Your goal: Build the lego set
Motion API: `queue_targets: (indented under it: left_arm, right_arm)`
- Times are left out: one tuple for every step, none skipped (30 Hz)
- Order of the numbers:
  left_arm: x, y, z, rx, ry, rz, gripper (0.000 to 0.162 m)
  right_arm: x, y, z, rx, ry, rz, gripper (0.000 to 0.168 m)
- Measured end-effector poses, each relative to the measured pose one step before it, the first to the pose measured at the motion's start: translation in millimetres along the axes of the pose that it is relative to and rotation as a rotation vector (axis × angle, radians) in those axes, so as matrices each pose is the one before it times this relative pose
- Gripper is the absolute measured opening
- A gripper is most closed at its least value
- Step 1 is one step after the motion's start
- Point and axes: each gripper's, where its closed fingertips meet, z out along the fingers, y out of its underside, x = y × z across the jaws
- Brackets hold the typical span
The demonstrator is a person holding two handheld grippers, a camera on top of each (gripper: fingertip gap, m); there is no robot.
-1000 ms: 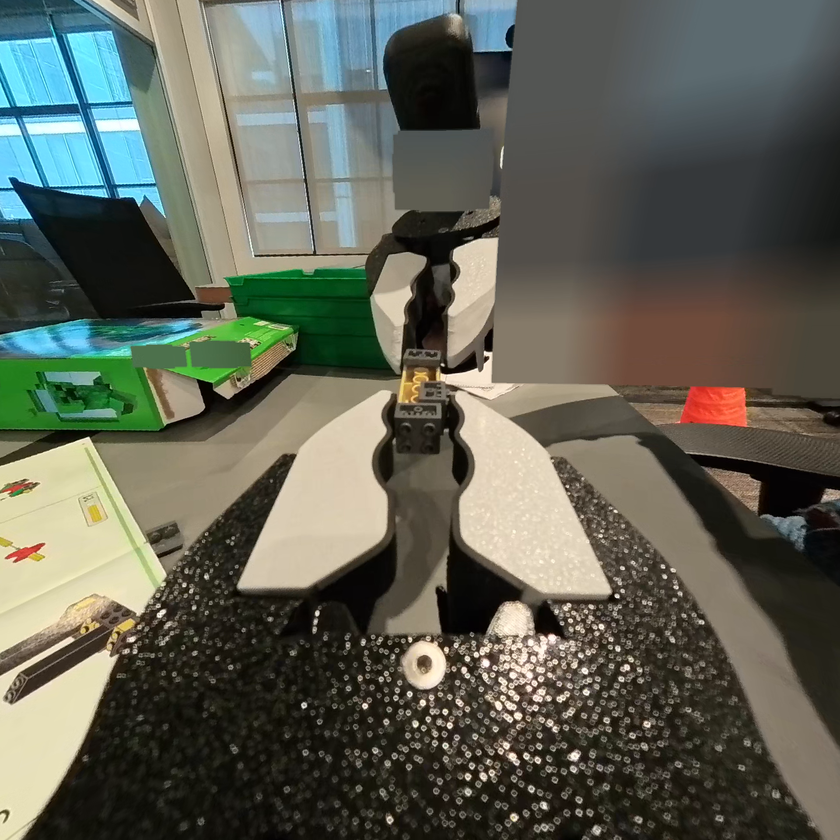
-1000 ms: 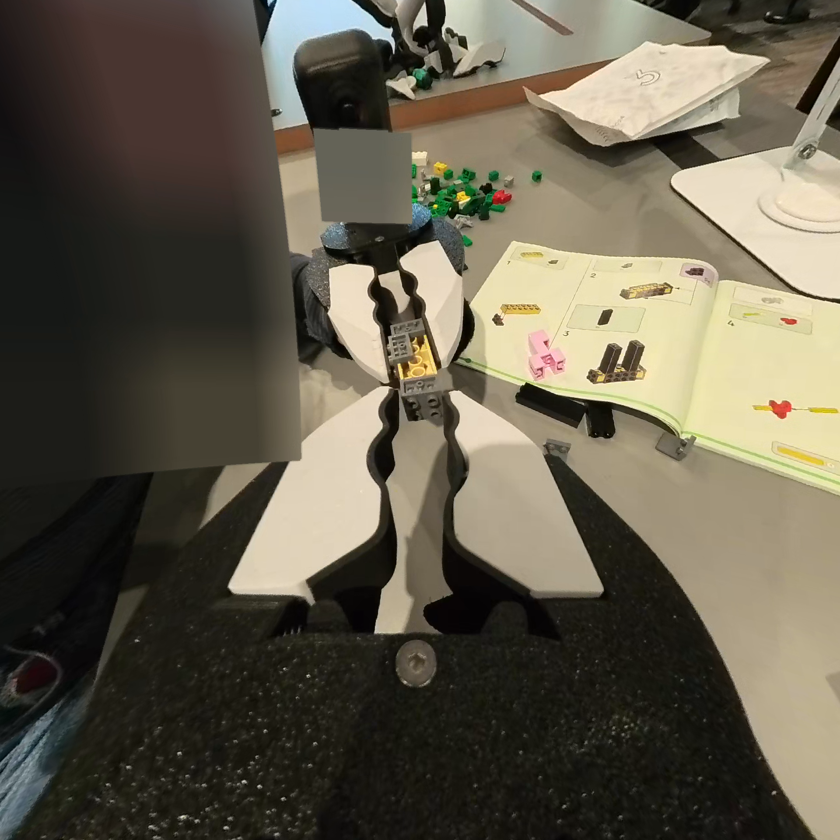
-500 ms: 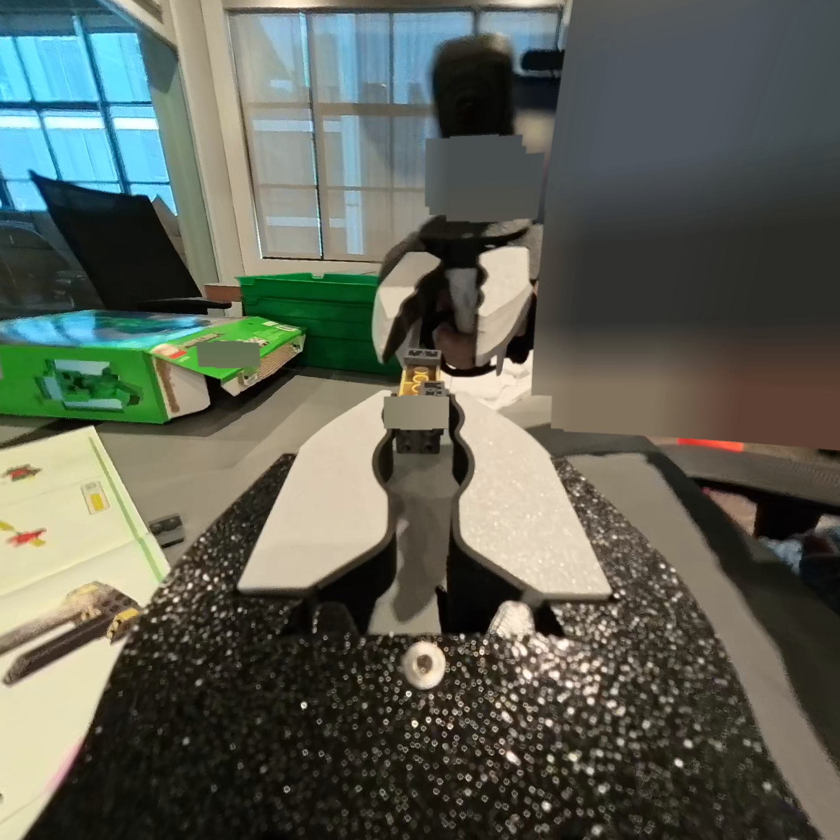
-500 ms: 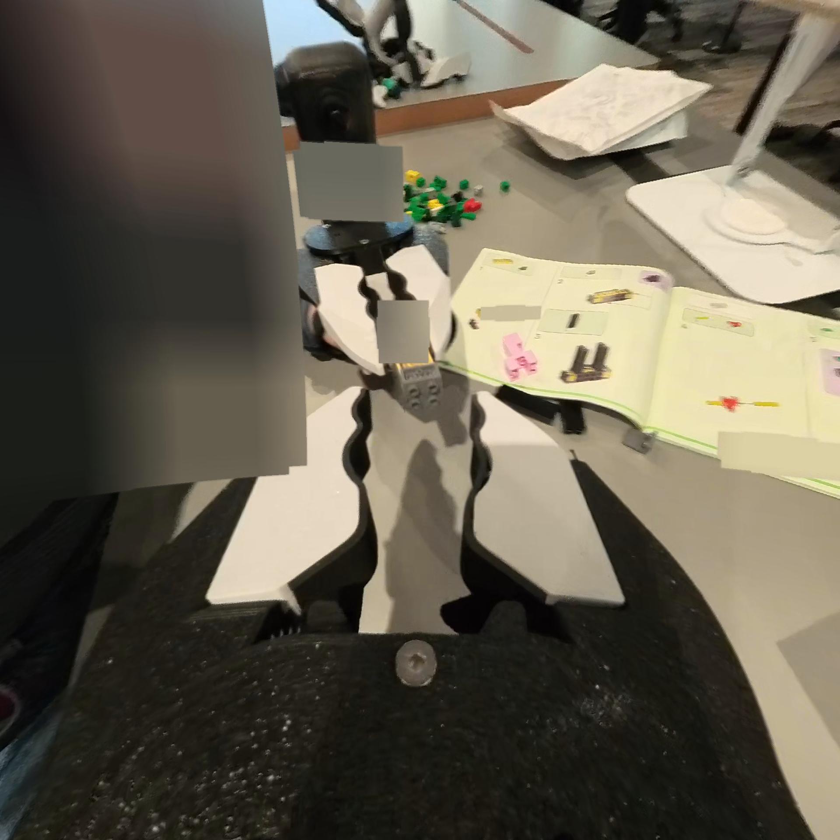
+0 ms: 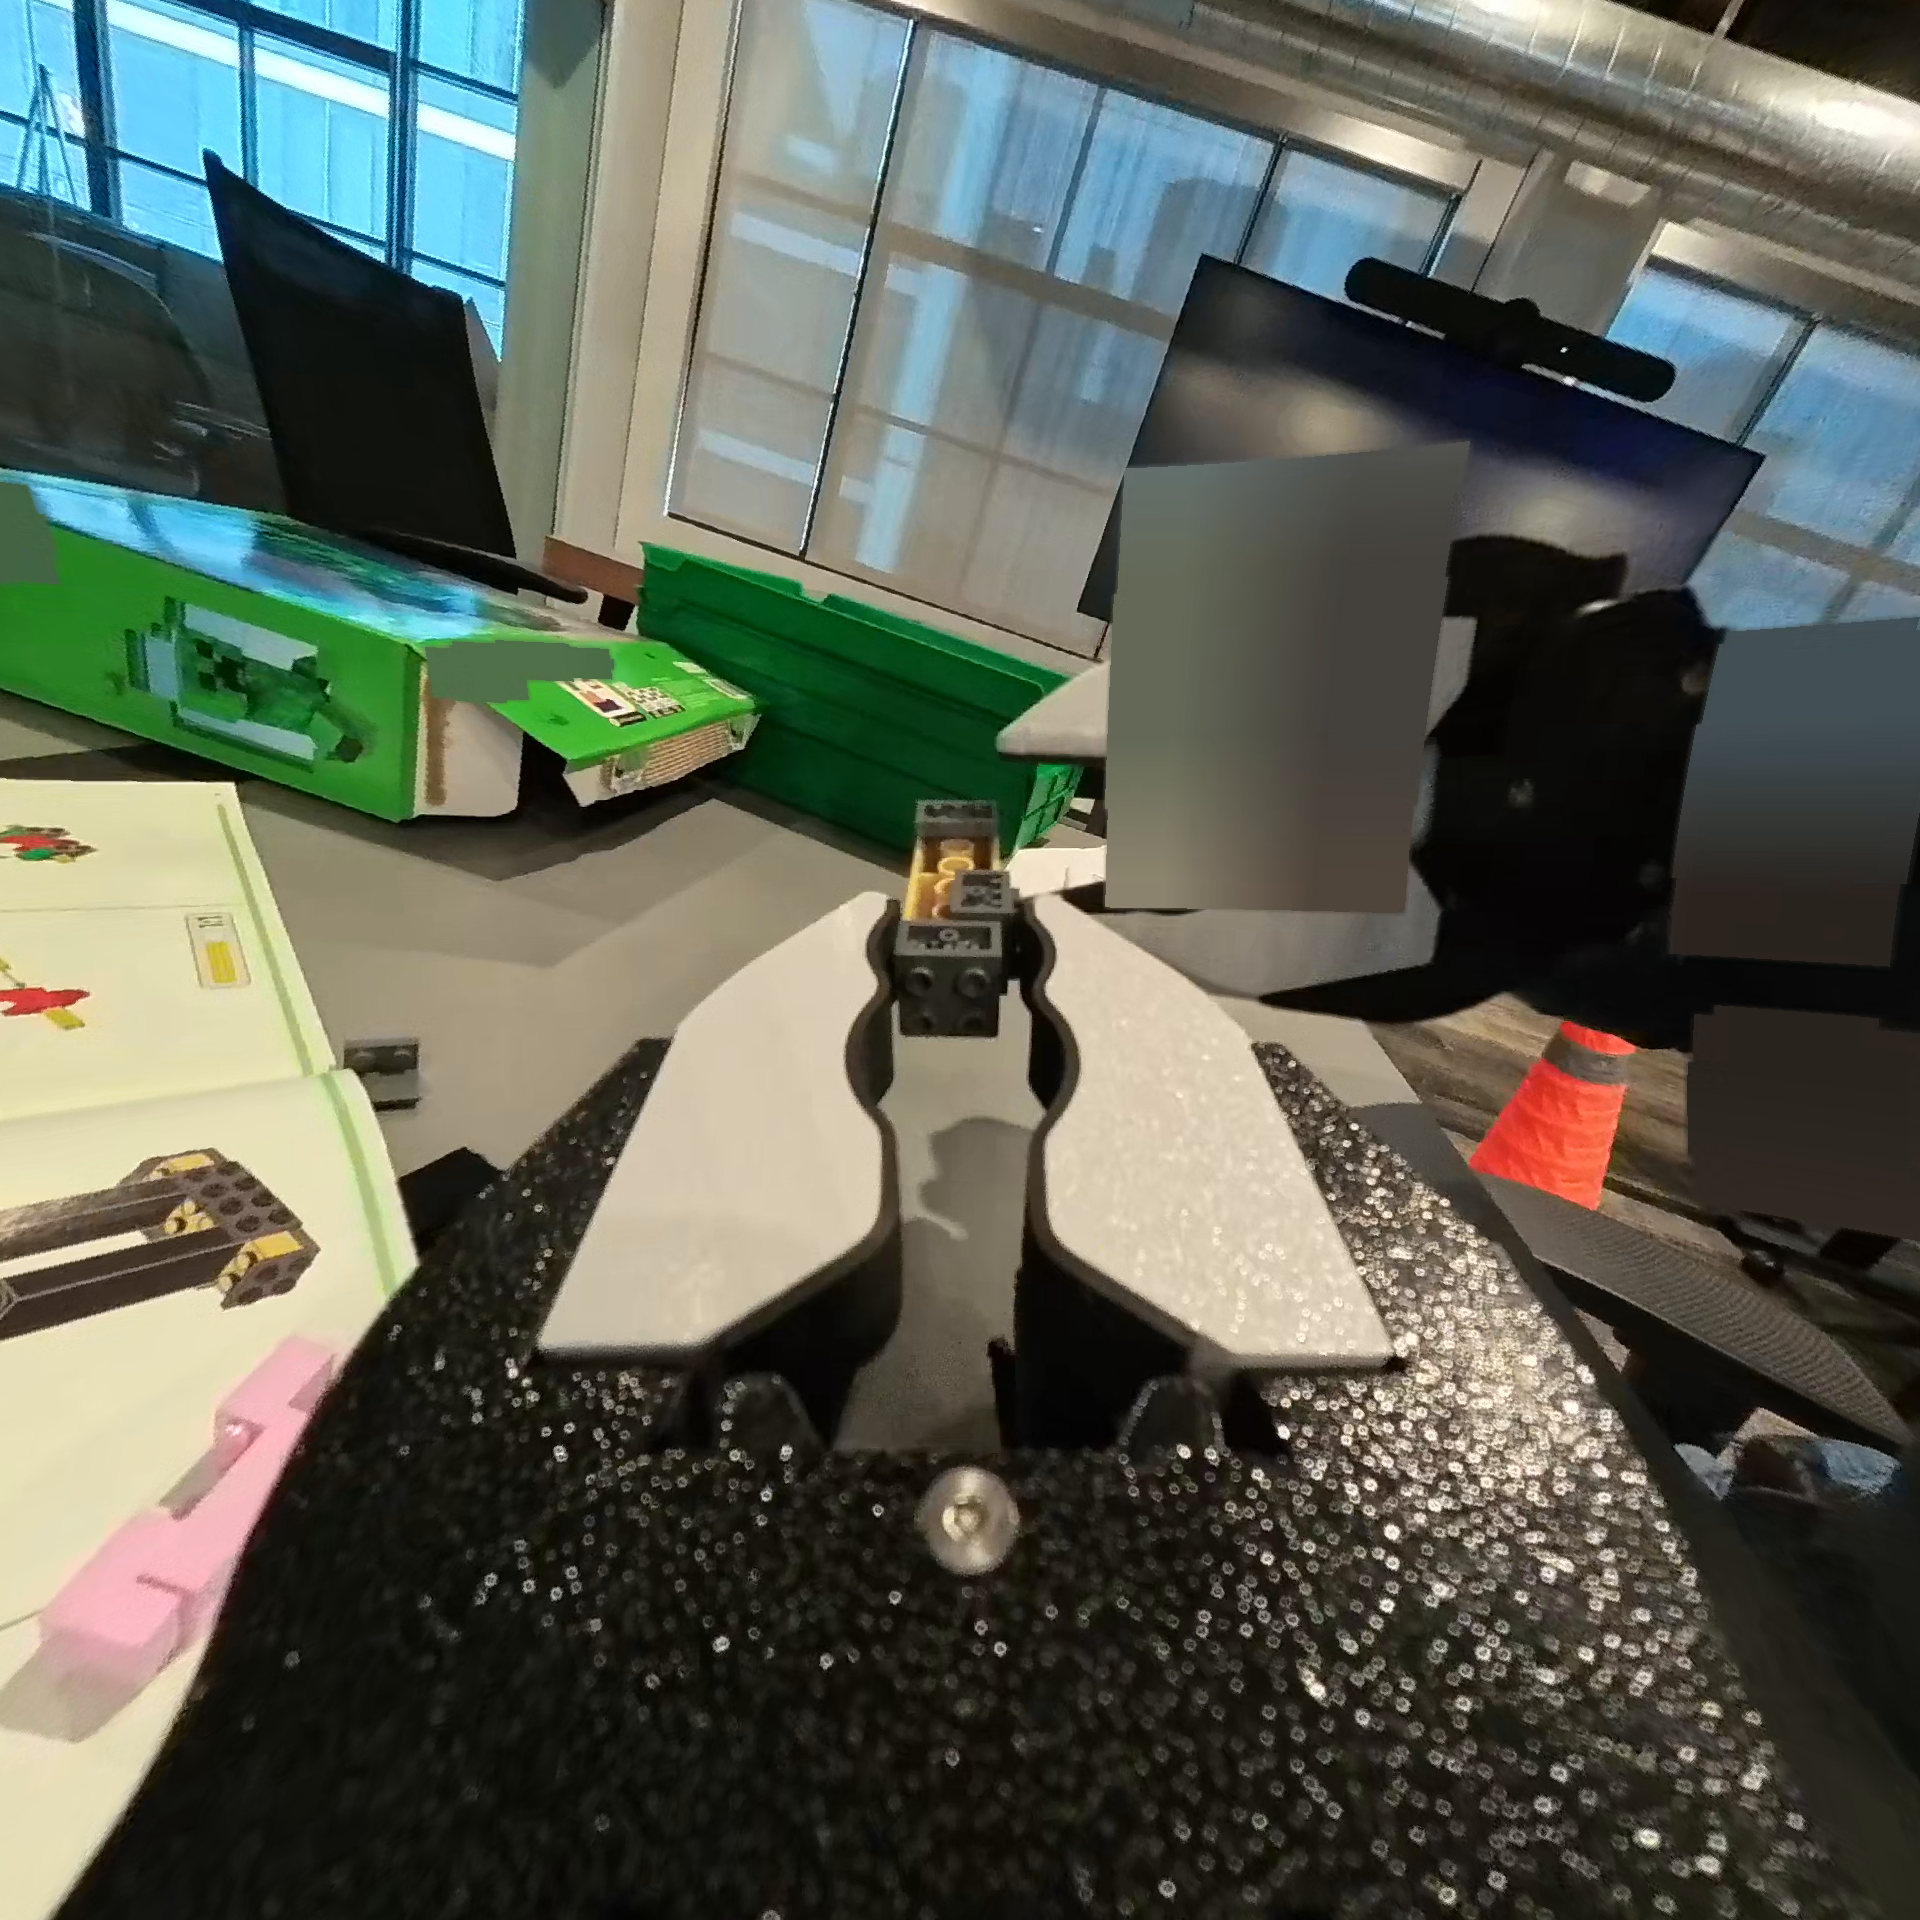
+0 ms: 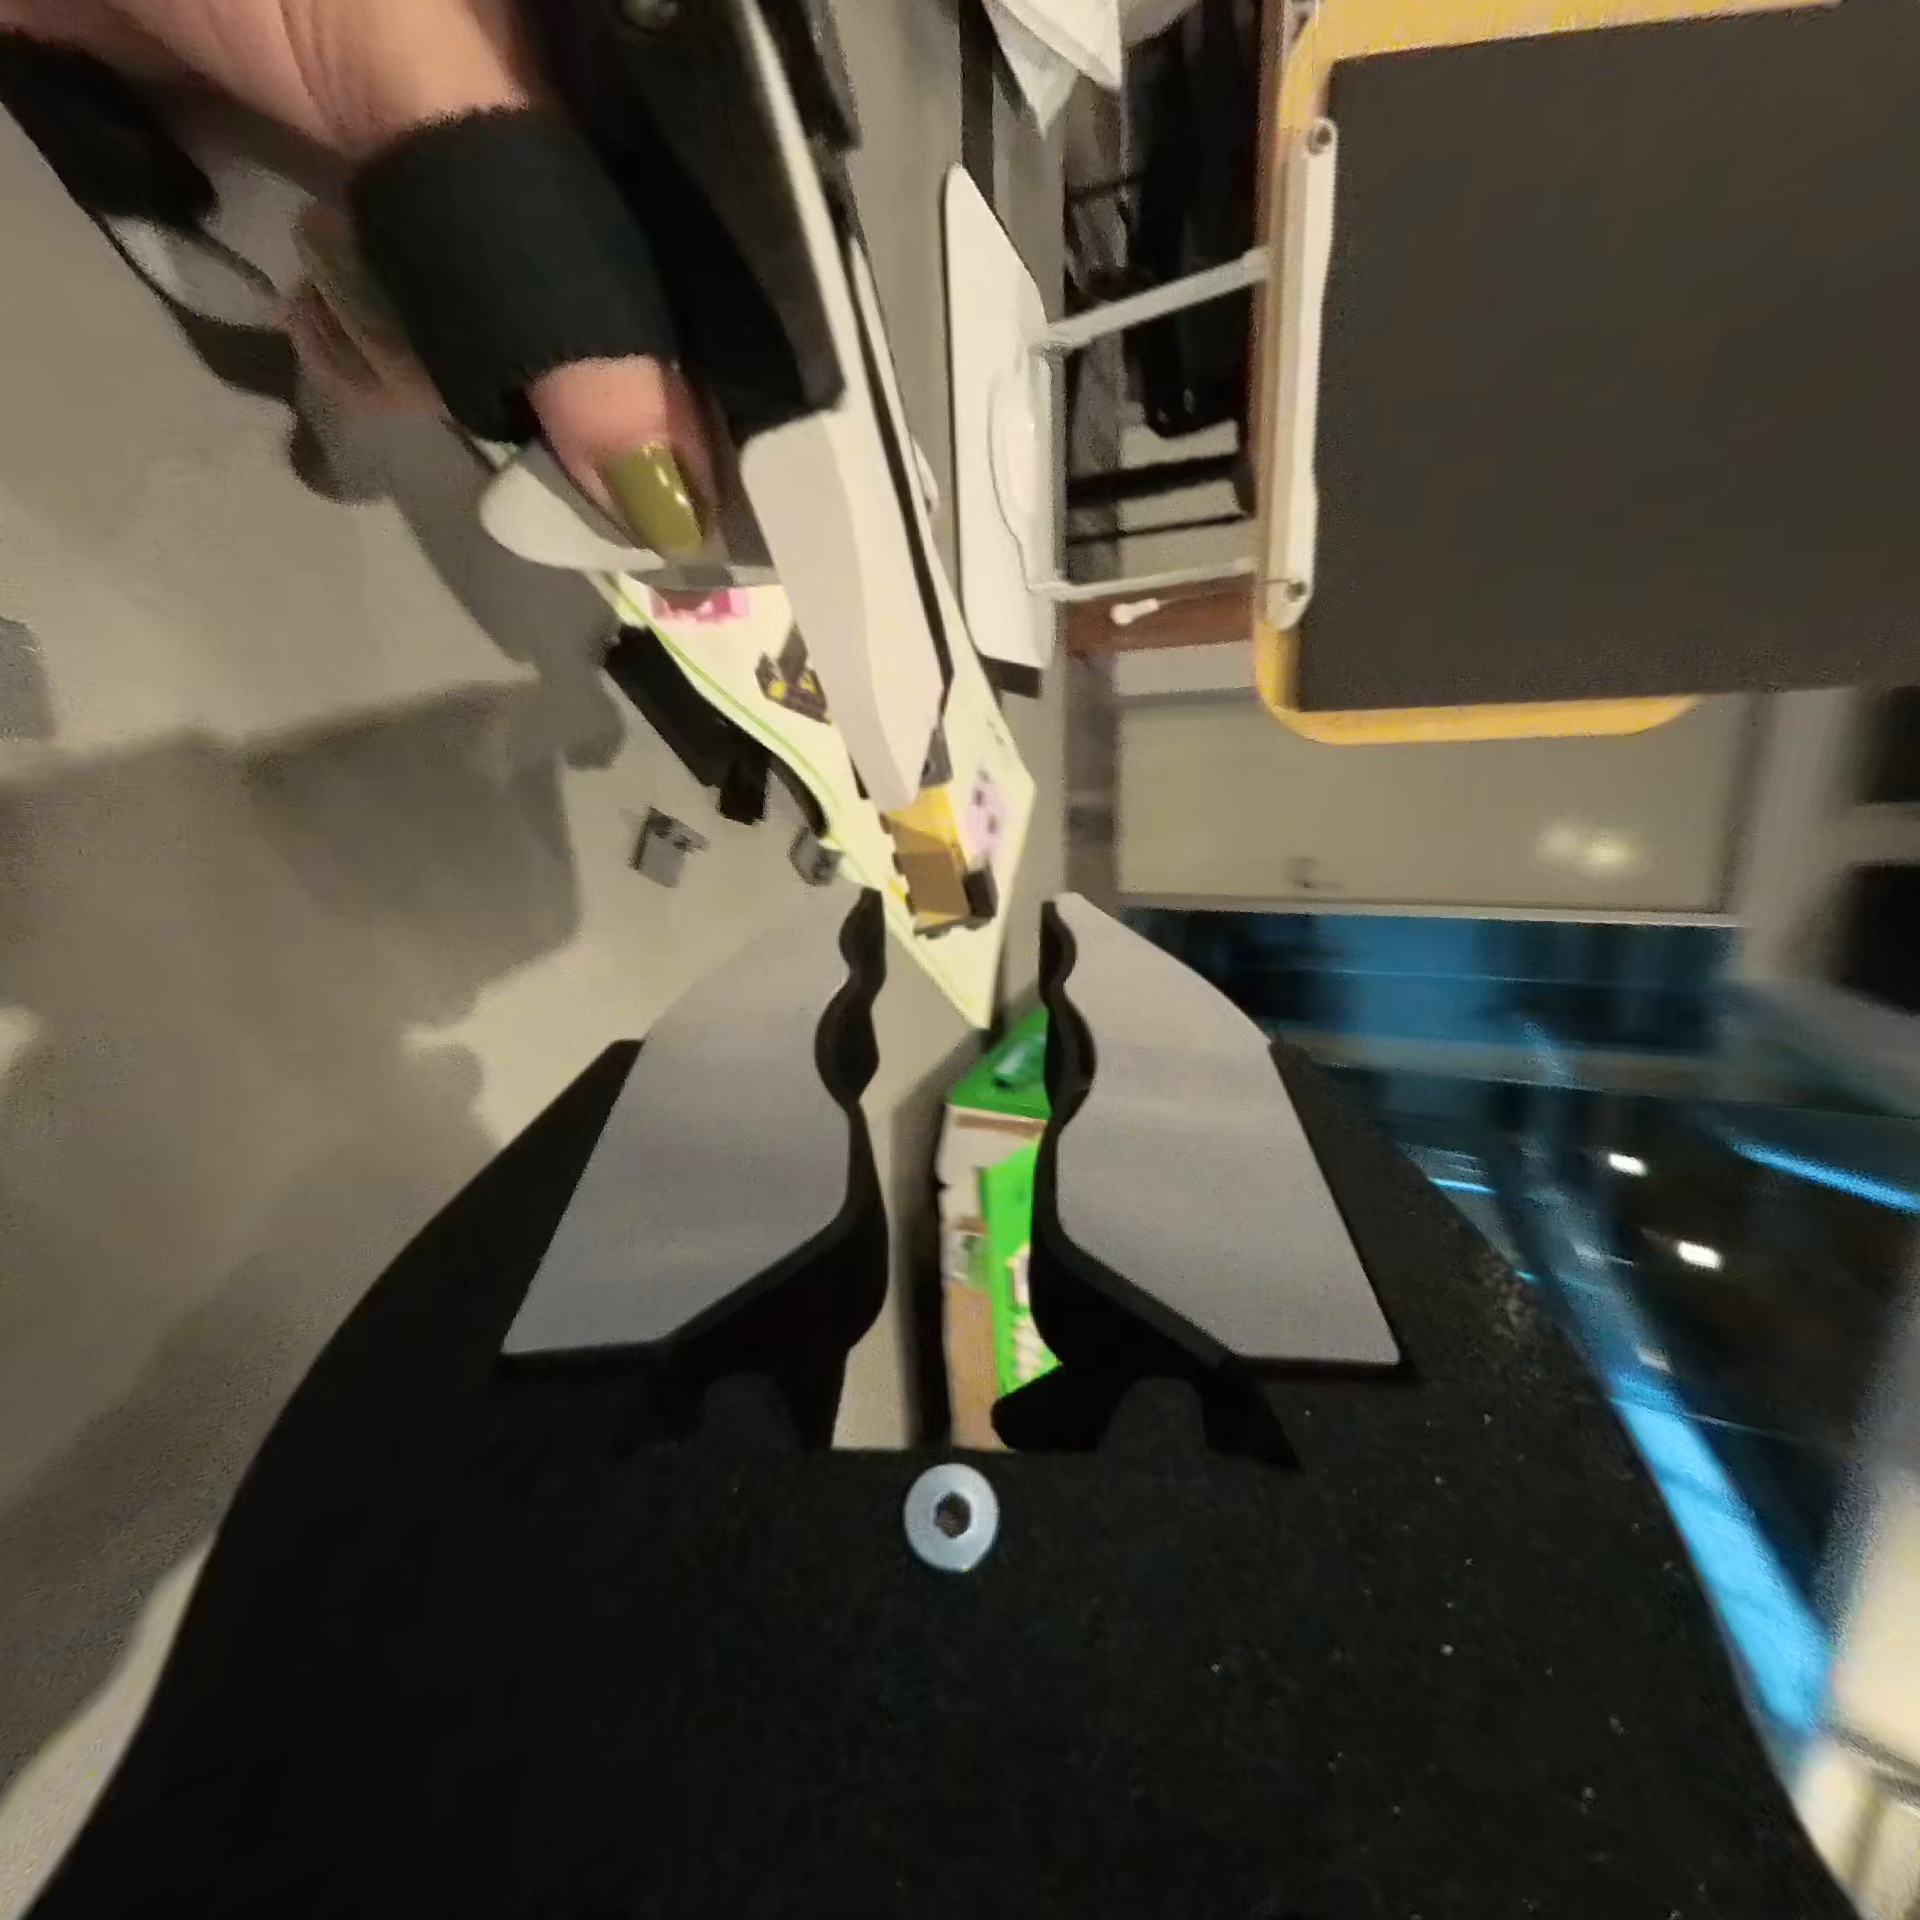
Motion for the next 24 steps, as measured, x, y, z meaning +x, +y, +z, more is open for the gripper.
queue_targets:
  left_arm:
    - [0.49,0.26,0.25,-0.0014,0.0018,0.0016,0.021]
    - [0.46,0.18,0.25,-0.0016,0.0015,0.0020,0.021]
    - [0.32,0.16,0.15,-0.0009,0.0008,0.0019,0.021]
    - [0.14,0.11,0.11,-0.0008,-0.0001,0.0017,0.021]
    - [0.13,0.20,0.10,-0.0008,-0.0002,0.0012,0.021]
    - [0.13,0.03,0.05,0.0000,0.0005,0.0003,0.021]
    - [0.15,-0.01,0.12,0.0008,0.0012,-0.0010,0.021]
    - [0.30,-0.02,0.16,0.0004,0.0014,-0.0012,0.021]
    - [0.24,0.21,0.10,-0.0012,0.0010,0.0000,0.021]
    - [0.19,0.17,0.16,-0.0013,0.0005,0.0012,0.021]
    - [0.25,0.13,0.13,-0.0003,0.0007,0.0011,0.021]
    - [0.38,0.10,0.23,0.0000,0.0016,0.0002,0.021]
    - [0.45,0.27,0.21,-0.0011,0.0019,0.0008,0.021]
    - [0.51,0.32,0.31,-0.0022,0.0011,0.0028,0.021]
    - [0.53,0.25,0.19,-0.0016,0.0011,0.0040,0.021]
    - [0.70,0.05,0.21,-0.0001,0.0018,0.0036,0.021]
    - [0.48,0.21,0.26,-0.0009,0.0011,0.0023,0.021]
    - [0.33,0.39,0.33,-0.0023,0.0005,0.0019,0.021]
    - [0.16,0.20,0.28,-0.0011,-0.0006,0.0019,0.021]
    - [0.03,-0.04,0.11,0.0003,-0.0013,0.0017,0.021]
    - [0.11,0.05,0.01,0.0003,-0.0008,0.0019,0.021]
    - [0.28,-0.20,-0.04,0.0013,0.0004,0.0017,0.021]
    - [0.29,-0.20,-0.02,0.0023,0.0019,0.0005,0.021]
    - [0.32,-0.03,0.00,0.0004,0.0018,0.0006,0.021]
  right_arm:
    - [0.07,0.09,1.24,-0.0178,0.0094,-0.0196,0.027]
    - [-0.18,0.89,1.20,-0.0179,0.0029,-0.0109,0.027]
    - [0.19,1.19,1.13,-0.0158,0.0028,-0.0100,0.027]
    - [0.17,0.94,0.94,-0.0117,0.0037,-0.0158,0.027]
    - [0.09,0.01,0.46,-0.0050,0.0046,-0.0223,0.027]
    - [-0.52,-0.18,0.24,-0.0052,0.0017,-0.0245,0.027]
    - [-1.24,0.00,0.43,-0.0082,-0.0026,-0.0228,0.027]
    - [-1.35,0.05,0.37,-0.0064,-0.0035,-0.0177,0.027]
    - [-0.80,0.00,0.37,-0.0059,-0.0002,-0.0118,0.027]
    - [-0.62,0.38,0.44,-0.0076,-0.0013,-0.0109,0.027]
    - [-0.18,0.69,0.49,-0.0090,0.0022,-0.0098,0.027]
    - [-0.63,0.66,0.53,-0.0066,-0.0005,-0.0108,0.027]
    - [-0.65,0.52,0.50,-0.0053,-0.0005,-0.0096,0.027]
    - [-0.72,0.60,0.59,-0.0068,0.0000,-0.0080,0.027]
    - [-0.82,0.39,0.55,-0.0057,-0.0009,-0.0088,0.027]
    - [-0.25,-0.23,0.24,-0.0011,0.0046,-0.0099,0.026]
    - [0.54,-0.17,-0.19,0.0003,0.0108,-0.0125,0.022]
    - [1.10,0.61,-0.13,-0.0039,0.0143,-0.0186,0.017]
    - [-0.01,0.38,-0.04,-0.0035,0.0058,-0.0194,0.017]
    - [-0.24,0.13,0.03,-0.0028,0.0040,-0.0101,0.016]
    - [-0.19,0.05,-0.06,-0.0016,0.0047,-0.0060,0.016]
    - [-0.13,-0.10,-0.23,0.0009,0.0046,-0.0046,0.016]
    - [-0.27,-0.31,-0.36,0.0049,0.0042,-0.0043,0.016]
    - [0.01,-0.03,-0.28,0.0026,0.0053,-0.0021,0.016]
